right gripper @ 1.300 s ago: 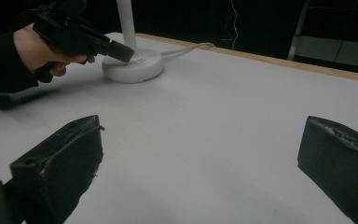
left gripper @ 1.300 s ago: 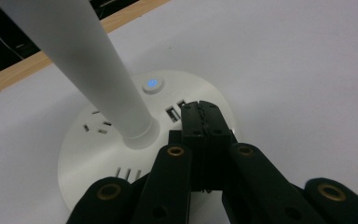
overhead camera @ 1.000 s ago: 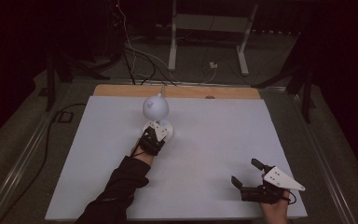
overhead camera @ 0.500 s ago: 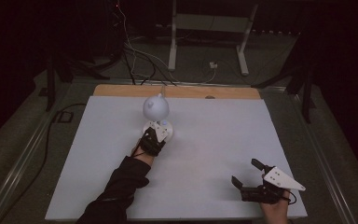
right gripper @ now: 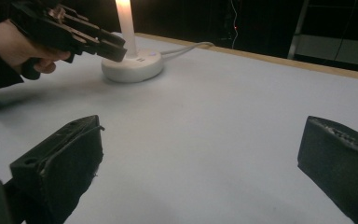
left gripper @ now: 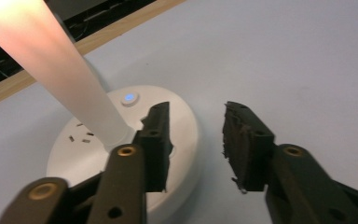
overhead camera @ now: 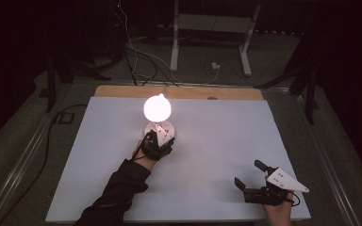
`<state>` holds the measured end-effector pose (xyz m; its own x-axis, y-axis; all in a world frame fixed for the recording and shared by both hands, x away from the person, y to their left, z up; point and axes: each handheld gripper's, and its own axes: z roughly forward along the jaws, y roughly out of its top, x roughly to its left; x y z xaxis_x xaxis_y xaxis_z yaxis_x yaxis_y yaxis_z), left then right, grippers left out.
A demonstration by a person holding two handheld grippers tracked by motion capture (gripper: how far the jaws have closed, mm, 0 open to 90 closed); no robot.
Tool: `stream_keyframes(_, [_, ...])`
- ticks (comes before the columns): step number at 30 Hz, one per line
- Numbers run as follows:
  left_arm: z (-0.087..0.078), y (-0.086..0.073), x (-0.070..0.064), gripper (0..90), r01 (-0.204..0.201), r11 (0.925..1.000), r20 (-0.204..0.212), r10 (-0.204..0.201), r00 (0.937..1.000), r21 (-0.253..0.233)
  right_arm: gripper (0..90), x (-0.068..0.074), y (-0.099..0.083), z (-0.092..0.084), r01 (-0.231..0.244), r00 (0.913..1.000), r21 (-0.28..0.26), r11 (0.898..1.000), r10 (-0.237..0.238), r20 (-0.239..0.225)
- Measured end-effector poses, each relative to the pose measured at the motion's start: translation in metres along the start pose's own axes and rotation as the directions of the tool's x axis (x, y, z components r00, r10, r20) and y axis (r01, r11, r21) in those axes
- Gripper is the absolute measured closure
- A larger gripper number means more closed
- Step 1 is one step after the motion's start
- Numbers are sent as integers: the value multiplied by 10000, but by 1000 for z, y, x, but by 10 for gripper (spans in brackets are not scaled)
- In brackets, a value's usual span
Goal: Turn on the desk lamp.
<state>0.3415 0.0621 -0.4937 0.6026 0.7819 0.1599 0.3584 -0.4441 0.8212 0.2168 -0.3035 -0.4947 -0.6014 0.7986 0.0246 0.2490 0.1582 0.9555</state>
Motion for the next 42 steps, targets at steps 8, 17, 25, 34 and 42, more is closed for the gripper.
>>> stream_keyframes(8, [-19, 4, -6, 375, 201, 9998, 863, -201, 9961, -1, 2, 0, 0, 0, -24, 10000, -10, 10000, 24, -11])
stream_keyframes(17, [-41, 9, -1, 224, 757, 9969, 1896, -703, 9794, -216, 2, 0, 0, 0, -8, 10000, 21, 10000, 7, 12])
stream_keyframes(25, [-56, 6, 9, 106, 1107, 9937, 2544, -1028, 9616, -168, 2, 0, 0, 1, -29, 10000, 45, 10000, 30, -44])
stream_keyframes(34, [-76, 1, 24, 4, 884, 9958, 3108, -770, 9474, -229, 2, 0, 0, 1, -25, 10000, 10, 10000, 25, -86])
stream_keyframes(42, [-92, -17, 44, 4, 1160, 9930, 2906, -1042, 9511, -235, 1, 0, 0, 1, -42, 10000, 38, 10000, 43, -67])
